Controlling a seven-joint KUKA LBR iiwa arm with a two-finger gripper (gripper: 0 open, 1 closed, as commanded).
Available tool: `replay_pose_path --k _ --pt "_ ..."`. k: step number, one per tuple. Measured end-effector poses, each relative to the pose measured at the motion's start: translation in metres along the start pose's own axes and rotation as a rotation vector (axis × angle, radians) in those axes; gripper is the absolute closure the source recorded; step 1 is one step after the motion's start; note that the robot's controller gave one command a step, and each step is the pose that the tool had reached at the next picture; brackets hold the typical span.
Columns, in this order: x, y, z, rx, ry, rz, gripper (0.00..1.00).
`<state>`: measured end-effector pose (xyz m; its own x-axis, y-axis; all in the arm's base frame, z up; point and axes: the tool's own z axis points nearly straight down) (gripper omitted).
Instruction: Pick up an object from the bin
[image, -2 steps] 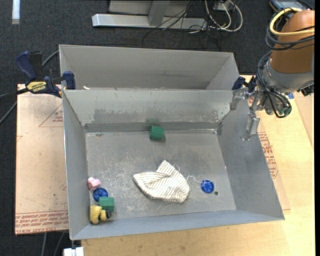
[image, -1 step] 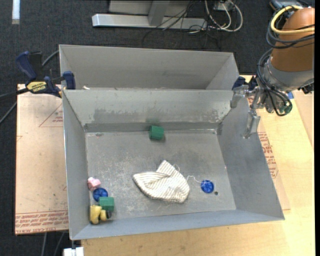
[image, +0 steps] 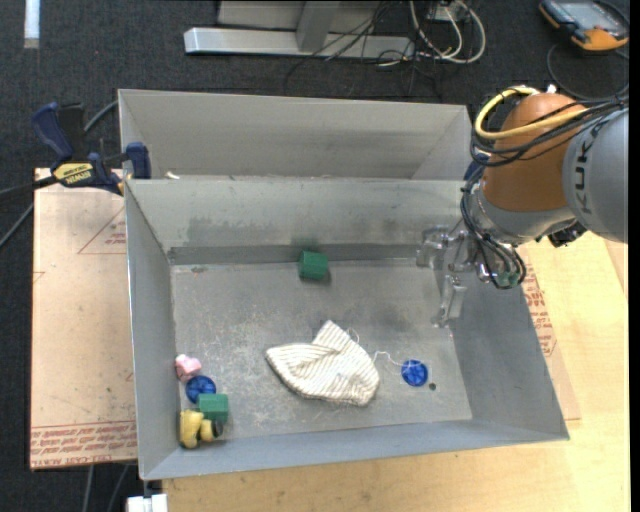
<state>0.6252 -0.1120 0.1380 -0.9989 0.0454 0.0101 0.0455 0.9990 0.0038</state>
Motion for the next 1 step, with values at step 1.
replay_pose_path --k 1 --pt "-0.0054 0.0135 -0.01 0.005 -0.015 -0.25 0.0"
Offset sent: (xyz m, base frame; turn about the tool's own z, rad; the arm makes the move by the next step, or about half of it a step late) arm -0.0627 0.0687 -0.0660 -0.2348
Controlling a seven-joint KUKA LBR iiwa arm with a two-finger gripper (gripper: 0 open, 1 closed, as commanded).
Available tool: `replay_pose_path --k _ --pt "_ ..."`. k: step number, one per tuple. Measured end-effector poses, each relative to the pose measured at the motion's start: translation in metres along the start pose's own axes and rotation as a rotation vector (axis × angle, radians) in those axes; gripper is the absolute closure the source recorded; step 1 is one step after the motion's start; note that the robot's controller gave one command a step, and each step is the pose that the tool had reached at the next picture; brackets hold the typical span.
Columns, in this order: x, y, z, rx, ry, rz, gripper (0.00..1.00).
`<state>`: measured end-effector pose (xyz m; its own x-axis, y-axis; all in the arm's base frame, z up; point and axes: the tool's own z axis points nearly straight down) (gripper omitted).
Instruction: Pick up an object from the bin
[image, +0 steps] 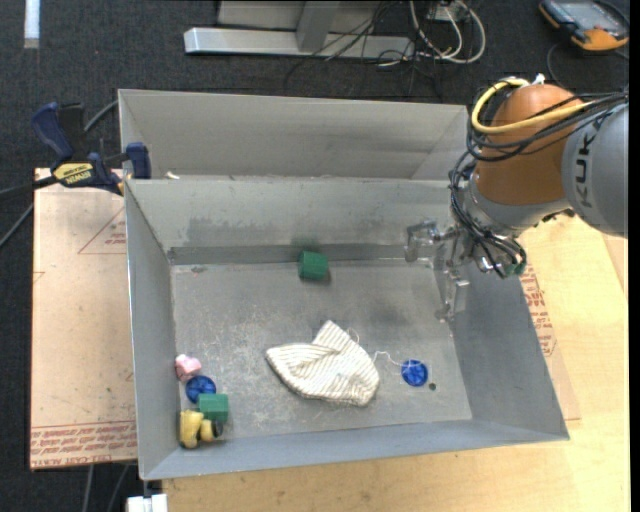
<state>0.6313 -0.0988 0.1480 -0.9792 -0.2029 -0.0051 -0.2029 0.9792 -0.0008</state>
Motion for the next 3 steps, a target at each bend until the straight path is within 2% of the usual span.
replay_pose_path --k 1,2,3 --pt "0.06 0.073 0.081 -0.013 0.023 0.011 0.0" --pt "0.014 0.045 0.077 0.001 -0.006 -0.075 1.0" --pt "0.013 0.045 0.077 0.001 -0.006 -0.076 1.0"
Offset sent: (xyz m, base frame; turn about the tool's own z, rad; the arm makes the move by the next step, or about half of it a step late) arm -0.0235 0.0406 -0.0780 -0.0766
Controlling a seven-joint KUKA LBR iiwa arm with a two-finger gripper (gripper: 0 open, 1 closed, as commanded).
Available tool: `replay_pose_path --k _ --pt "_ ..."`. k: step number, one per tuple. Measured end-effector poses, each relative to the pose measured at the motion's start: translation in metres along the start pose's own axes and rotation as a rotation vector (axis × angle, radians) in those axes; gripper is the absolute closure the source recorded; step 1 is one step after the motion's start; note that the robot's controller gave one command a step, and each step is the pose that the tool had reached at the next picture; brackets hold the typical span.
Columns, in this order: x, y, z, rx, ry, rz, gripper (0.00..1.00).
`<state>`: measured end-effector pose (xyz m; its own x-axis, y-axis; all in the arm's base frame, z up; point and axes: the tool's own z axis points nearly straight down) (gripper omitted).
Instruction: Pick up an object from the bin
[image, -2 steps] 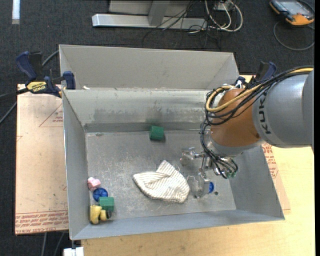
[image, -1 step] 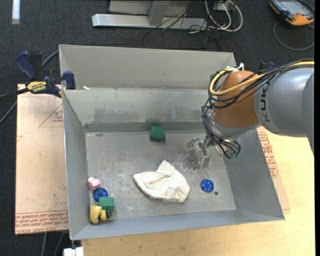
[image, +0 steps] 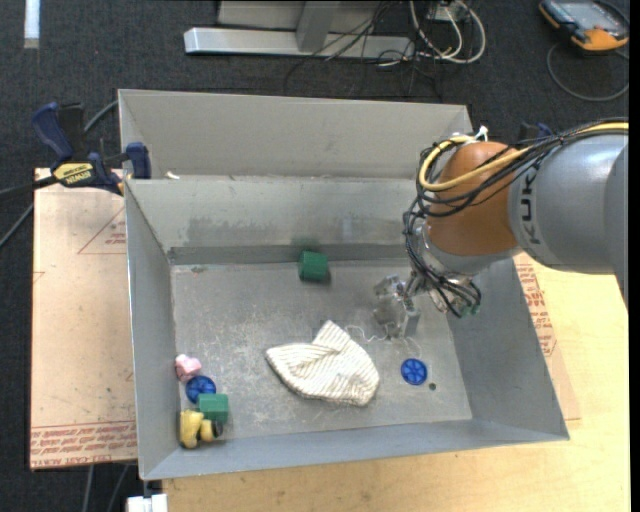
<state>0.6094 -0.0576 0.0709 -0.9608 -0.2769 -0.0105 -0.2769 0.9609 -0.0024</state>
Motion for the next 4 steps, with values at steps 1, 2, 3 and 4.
replay_pose_path --k 1,2,3,4 --pt "0.035 0.085 -0.001 -0.001 -0.002 -0.11 1.0" --pt "-0.021 0.091 0.0 0.0 -0.008 0.034 1.0" --pt "0.011 0.144 -0.006 -0.005 -0.003 -0.015 1.0" --pt "0.026 0.129 0.0 0.0 -0.01 -0.088 0.0"
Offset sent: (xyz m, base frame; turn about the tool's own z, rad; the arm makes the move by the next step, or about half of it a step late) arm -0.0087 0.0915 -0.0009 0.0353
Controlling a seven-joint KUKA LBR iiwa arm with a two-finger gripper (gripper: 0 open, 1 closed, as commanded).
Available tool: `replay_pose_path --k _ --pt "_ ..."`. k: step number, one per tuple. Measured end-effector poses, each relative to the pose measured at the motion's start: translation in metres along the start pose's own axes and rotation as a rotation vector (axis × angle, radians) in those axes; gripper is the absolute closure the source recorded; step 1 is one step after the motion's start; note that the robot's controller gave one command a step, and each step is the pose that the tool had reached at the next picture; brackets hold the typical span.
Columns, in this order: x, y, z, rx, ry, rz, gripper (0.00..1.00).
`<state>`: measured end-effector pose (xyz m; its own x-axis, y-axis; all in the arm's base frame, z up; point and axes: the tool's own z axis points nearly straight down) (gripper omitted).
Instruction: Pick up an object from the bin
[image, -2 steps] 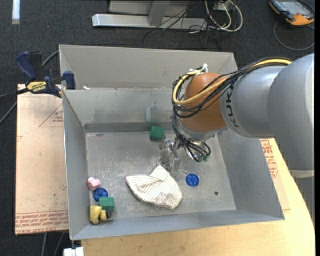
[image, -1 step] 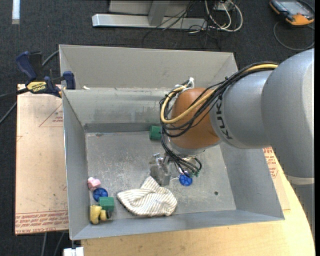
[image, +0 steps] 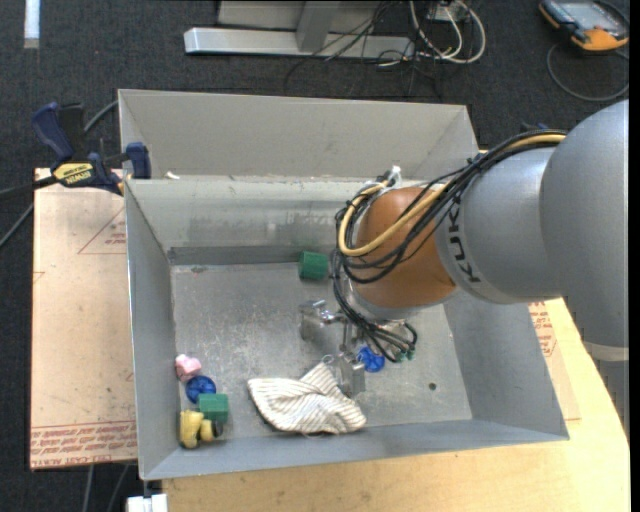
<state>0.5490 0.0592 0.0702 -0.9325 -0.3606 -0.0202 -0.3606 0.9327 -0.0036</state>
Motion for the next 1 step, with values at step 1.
replay_pose_path --k 1 --pt "-0.0005 0.0003 -0.0004 0.0 -0.001 -0.003 1.0"
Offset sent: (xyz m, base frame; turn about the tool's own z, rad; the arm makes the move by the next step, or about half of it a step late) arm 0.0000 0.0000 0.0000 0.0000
